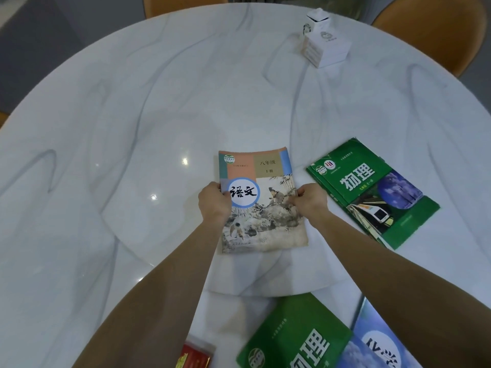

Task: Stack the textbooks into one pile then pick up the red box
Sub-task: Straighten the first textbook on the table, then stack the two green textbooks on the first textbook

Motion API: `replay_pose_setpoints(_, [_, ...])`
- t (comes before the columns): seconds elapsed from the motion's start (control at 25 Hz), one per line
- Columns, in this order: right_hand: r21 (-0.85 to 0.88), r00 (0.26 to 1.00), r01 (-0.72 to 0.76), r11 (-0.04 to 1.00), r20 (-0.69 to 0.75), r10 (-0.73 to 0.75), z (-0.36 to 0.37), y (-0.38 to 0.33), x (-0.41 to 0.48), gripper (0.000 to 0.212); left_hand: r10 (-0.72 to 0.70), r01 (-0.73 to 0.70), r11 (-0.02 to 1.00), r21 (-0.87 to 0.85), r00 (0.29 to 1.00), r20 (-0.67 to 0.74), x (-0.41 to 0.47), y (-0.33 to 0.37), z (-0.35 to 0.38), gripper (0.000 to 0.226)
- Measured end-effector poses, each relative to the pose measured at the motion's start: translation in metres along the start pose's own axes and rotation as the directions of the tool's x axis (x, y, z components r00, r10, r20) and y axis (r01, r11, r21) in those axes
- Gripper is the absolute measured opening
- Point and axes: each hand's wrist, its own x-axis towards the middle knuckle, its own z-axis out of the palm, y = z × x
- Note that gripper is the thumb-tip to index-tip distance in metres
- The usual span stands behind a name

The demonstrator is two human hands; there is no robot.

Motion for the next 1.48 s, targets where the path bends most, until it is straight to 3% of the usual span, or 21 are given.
replay_pose_setpoints(0.04, [-0.034, 1.0, 0.02, 0.999, -0.014, -0.02, -0.001, -0.001, 0.0, 0.019, 0.012, -0.012, 0.999, 0.041, 1.0, 0.0, 0.0, 0.0, -0.001, 0.024])
replay_pose_setpoints(0.28, [-0.201, 0.99, 0.13, 0.971, -0.035, -0.139, -0.013, -0.009, -0.007, 0.02, 0.159, -0.17, 0.946, 0.277, 0.985, 0.063, -0.009, 0.008, -0.012, 0.021])
replay_pose_setpoints(0.44, [-0.35, 0.969, 0.225, 0.91, -0.021, -0.247, -0.03, -0.019, -0.02, 0.021, 0.344, -0.366, 0.794, 0.486, 0.929, 0.138, -0.018, 0.032, -0.018, 0.023])
replay_pose_setpoints(0.72, [-0.572, 0.9, 0.368, 0.733, 0.021, -0.436, -0.078, -0.005, -0.025, 0.022, 0.57, -0.581, 0.599, 0.552, 0.793, 0.215, -0.035, 0.08, -0.011, 0.032])
replay_pose_setpoints(0.88, [-0.631, 0.898, 0.333, 0.701, -0.014, -0.44, -0.11, 0.02, -0.022, 0.026, 0.599, -0.631, 0.526, 0.57, 0.751, 0.278, -0.051, 0.1, 0.012, 0.033])
replay_pose_setpoints(1.2, [-0.667, 0.928, 0.222, 0.712, -0.079, -0.363, -0.166, 0.085, 0.01, 0.031, 0.618, -0.696, 0.516, 0.5, 0.706, 0.345, -0.087, 0.134, 0.083, 0.029])
replay_pose_setpoints(1.32, [-0.652, 0.94, 0.194, 0.733, -0.09, -0.328, -0.185, 0.107, 0.033, 0.033, 0.572, -0.69, 0.548, 0.473, 0.721, 0.39, -0.098, 0.141, 0.111, 0.029])
replay_pose_setpoints(1.4, [-0.625, 0.948, 0.191, 0.757, -0.081, -0.306, -0.192, 0.118, 0.049, 0.037, 0.51, -0.638, 0.635, 0.436, 0.77, 0.383, -0.105, 0.145, 0.128, 0.03])
replay_pose_setpoints(1.48, [-0.595, 0.953, 0.2, 0.778, -0.064, -0.295, -0.194, 0.127, 0.063, 0.041, 0.398, -0.497, 0.807, 0.32, 0.857, 0.326, -0.111, 0.149, 0.141, 0.033])
